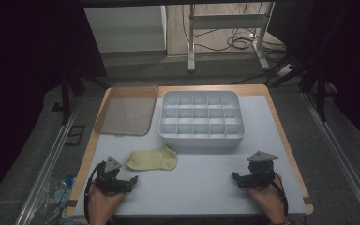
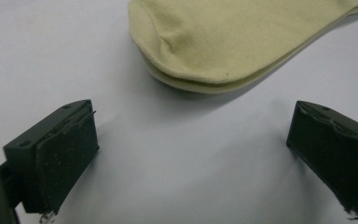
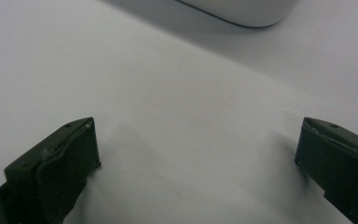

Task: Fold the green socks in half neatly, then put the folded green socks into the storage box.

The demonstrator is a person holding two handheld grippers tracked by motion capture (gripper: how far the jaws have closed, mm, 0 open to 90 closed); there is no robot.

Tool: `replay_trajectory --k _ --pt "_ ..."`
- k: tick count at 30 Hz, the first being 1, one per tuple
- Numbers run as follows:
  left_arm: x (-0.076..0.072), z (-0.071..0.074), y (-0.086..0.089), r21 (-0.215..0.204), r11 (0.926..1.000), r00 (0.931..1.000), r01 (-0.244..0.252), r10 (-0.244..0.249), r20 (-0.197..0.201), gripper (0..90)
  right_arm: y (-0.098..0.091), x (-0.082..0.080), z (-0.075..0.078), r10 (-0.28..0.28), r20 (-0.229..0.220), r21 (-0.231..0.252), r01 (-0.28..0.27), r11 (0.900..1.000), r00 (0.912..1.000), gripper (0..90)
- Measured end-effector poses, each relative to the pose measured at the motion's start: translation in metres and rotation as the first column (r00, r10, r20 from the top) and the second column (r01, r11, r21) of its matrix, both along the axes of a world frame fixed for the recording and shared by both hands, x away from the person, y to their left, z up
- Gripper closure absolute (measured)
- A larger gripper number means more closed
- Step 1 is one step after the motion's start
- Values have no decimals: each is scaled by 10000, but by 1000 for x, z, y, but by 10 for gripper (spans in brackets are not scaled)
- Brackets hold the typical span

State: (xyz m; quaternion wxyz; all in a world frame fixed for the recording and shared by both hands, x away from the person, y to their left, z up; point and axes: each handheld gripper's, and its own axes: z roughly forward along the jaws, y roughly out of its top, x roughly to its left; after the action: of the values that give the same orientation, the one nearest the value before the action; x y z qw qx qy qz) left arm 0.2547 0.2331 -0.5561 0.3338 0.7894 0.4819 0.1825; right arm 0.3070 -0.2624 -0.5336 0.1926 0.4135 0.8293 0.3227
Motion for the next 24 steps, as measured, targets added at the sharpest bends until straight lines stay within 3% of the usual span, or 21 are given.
replay_trajectory --k 24 --pt "-1 0 -1 71 10000 10000 6 -7 89 24 -1 0 0 9 -25 36 -9 10000 10000 0"
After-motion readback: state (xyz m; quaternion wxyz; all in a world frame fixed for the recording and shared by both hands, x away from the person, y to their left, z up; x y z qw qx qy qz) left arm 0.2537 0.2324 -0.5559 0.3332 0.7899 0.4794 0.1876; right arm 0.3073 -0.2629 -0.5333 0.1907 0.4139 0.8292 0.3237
